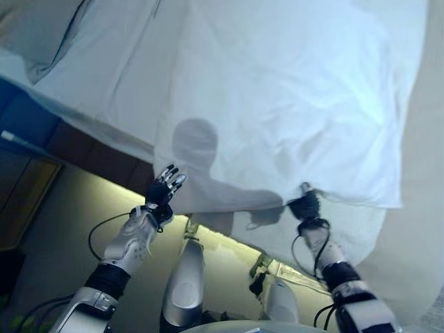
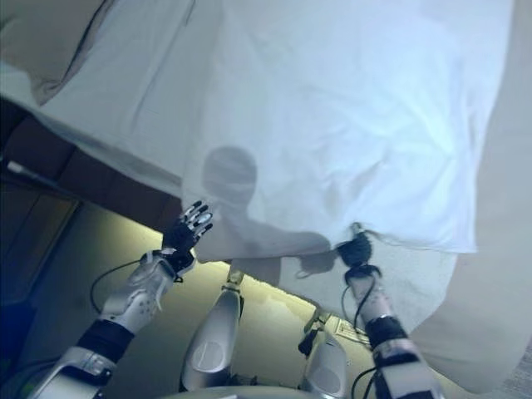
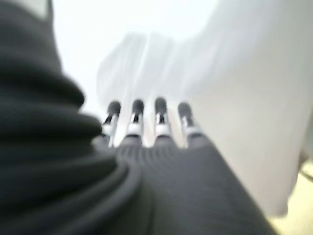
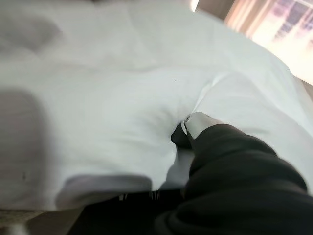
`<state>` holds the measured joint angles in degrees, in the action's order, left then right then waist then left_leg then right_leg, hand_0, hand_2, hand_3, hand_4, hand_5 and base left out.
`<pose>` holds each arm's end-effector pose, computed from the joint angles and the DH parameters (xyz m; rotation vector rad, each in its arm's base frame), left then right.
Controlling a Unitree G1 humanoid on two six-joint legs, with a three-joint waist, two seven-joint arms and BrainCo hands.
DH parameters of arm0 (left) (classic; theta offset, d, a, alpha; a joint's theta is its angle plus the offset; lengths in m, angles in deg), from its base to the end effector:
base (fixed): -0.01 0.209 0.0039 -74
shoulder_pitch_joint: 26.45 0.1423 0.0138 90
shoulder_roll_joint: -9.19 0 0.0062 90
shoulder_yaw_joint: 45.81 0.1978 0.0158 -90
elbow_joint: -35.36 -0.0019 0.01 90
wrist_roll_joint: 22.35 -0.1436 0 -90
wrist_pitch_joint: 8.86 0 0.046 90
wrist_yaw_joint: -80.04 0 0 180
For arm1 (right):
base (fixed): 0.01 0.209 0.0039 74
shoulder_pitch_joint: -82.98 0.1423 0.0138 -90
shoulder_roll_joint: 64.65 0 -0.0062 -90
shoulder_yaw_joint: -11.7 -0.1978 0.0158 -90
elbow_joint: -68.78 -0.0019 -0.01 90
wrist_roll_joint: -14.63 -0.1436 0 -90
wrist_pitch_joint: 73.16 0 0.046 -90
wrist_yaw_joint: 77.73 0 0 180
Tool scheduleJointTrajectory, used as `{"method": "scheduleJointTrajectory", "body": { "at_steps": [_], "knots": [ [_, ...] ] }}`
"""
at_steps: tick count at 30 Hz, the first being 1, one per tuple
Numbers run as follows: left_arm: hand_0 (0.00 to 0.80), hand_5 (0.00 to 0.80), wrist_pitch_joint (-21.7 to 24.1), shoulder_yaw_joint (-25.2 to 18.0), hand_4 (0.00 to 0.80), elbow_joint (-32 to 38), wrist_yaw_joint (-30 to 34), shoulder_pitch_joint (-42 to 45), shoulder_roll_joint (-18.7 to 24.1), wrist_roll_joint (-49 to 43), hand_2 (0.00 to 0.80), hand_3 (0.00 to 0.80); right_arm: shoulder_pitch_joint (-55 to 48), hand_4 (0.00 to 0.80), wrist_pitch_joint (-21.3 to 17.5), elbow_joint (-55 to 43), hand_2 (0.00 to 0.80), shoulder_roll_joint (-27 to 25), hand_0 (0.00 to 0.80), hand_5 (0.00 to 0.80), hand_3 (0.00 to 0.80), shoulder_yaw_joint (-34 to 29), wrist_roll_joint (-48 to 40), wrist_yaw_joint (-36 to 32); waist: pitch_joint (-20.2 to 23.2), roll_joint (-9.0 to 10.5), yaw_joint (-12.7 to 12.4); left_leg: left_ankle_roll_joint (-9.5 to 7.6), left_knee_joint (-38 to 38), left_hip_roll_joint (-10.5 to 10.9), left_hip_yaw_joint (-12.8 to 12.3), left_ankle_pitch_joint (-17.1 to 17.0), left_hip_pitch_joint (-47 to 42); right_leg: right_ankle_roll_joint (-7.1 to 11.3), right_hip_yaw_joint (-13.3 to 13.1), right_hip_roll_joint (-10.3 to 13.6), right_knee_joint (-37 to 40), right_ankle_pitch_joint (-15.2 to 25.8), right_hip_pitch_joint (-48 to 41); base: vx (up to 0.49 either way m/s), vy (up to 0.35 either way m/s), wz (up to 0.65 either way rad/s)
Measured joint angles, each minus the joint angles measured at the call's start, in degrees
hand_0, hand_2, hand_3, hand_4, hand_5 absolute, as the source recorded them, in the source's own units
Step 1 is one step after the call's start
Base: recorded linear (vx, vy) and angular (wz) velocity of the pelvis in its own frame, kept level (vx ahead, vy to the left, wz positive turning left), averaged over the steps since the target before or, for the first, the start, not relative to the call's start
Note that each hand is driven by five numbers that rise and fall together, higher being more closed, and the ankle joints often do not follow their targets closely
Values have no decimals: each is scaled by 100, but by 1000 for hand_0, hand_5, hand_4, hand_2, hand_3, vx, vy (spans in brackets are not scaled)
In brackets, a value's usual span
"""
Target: Make the bed neatly
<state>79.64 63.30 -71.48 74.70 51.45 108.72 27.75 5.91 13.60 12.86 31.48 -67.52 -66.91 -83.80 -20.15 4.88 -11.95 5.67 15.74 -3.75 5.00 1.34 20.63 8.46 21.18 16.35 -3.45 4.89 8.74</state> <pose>0.2428 0.1906 0.0163 -0.3323 0.2872 -0.0895 0.2370 -0.1612 -0.0326 1.1597 0.3101 -0.0730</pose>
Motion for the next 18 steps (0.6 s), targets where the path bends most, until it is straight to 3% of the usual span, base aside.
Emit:
{"method": "scheduleJointTrajectory", "body": {
  "at_steps": [5,11,18],
  "knots": [
    [0,0,-553,61,0,-9,-48,34,-266,173,0,0,-170,800,-7,-48,800,127,800,800,800,290,568,454,307,-105,21,-9,-109,-12,-79,18,-260,-10,-33,33,79,5,-200,106,113,-6],
    [0,0,-1575,227,0,-54,-4,735,-621,2026,0,0,-297,800,-53,-124,800,9,800,800,800,310,667,731,452,-338,16,-12,-283,-47,-95,2,-503,8,-22,8,100,-6,-375,33,-23,-2],
    [0,0,-2686,228,0,-56,202,1303,-370,2844,0,0,-350,800,-243,-243,800,-181,800,800,800,304,444,865,451,-439,-4,70,-688,-103,164,-274,-578,60,207,-101,161,-50,-471,-76,-113,17]
  ]
}}
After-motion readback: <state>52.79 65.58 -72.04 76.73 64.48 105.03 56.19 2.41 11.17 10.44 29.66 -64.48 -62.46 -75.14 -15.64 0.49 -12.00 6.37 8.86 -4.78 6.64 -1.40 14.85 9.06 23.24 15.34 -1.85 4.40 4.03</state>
